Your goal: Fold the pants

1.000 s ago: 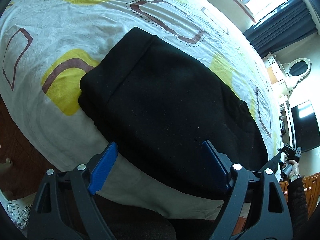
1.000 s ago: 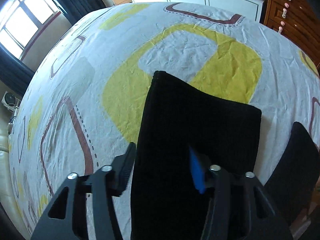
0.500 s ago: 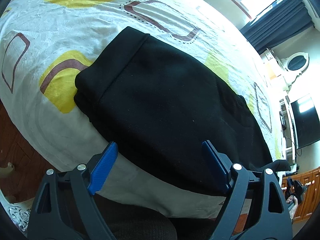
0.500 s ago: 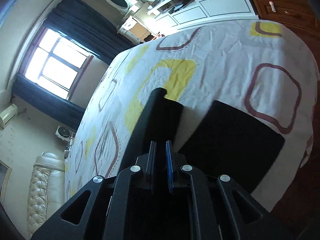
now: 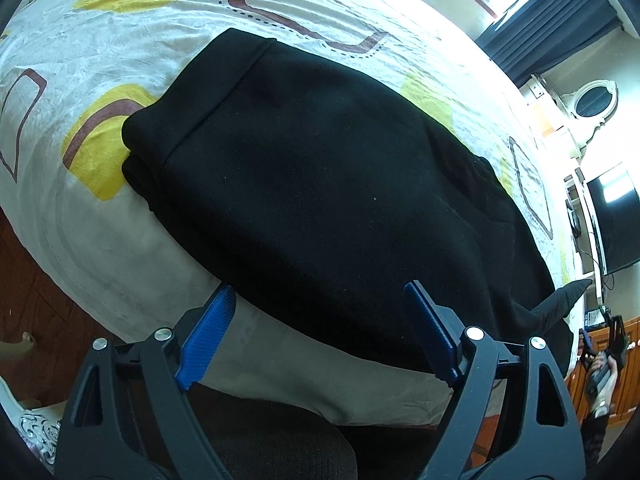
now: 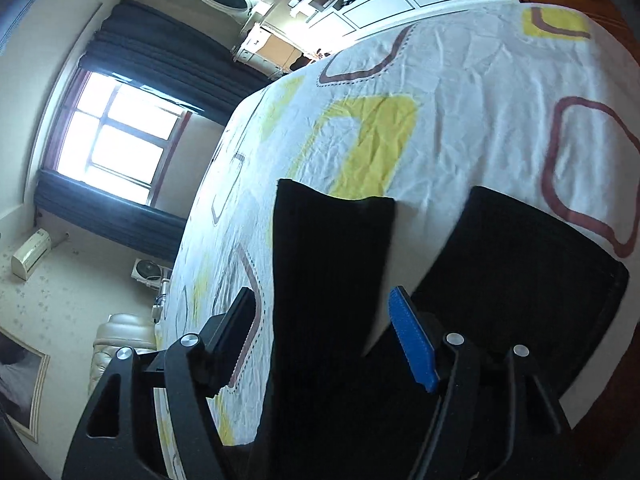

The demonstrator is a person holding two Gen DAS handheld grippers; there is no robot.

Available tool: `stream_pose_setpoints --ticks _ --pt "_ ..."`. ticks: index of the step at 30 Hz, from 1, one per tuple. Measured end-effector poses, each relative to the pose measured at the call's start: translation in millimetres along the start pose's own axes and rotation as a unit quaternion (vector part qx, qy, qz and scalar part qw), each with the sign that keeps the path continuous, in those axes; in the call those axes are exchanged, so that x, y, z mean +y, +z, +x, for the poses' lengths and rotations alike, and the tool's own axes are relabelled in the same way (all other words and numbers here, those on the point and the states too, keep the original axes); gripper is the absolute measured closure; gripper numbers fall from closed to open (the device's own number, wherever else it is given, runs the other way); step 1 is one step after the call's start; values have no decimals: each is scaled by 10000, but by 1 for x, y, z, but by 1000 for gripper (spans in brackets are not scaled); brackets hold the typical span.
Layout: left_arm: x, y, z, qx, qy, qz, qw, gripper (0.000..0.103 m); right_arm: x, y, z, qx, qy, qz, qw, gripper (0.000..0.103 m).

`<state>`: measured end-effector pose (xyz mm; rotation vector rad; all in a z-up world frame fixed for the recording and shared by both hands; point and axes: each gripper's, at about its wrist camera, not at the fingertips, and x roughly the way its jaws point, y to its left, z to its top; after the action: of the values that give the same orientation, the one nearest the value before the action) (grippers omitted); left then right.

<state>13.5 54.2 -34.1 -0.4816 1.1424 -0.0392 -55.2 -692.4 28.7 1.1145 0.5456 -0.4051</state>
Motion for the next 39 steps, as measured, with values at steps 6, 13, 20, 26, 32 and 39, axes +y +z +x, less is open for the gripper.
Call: stream_pose_setpoints --ticks 6,13,20,26,32,39 --pt "12 2 7 182 -164 -159 9996 18 52 26 74 226 -595 -190 9978 34" --pt "20 2 9 277 -273 -363 9986 17 27 34 103 225 -1016 20 9946 96" --pt "14 0 7 245 -191 -284 9991 17 7 27 29 -78 -37 -153 9998 97" --pt "8 -8 4 228 -250 -257 9991 17 -53 5 -64 -345 226 -119 9991 97" --pt "-2 -15 7 340 -251 -138 9990 17 -144 -23 -57 53 22 702 9975 97" --pt "-3 -19 0 314 -303 -104 9990 17 -156 -23 -44 -57 470 912 9947 94"
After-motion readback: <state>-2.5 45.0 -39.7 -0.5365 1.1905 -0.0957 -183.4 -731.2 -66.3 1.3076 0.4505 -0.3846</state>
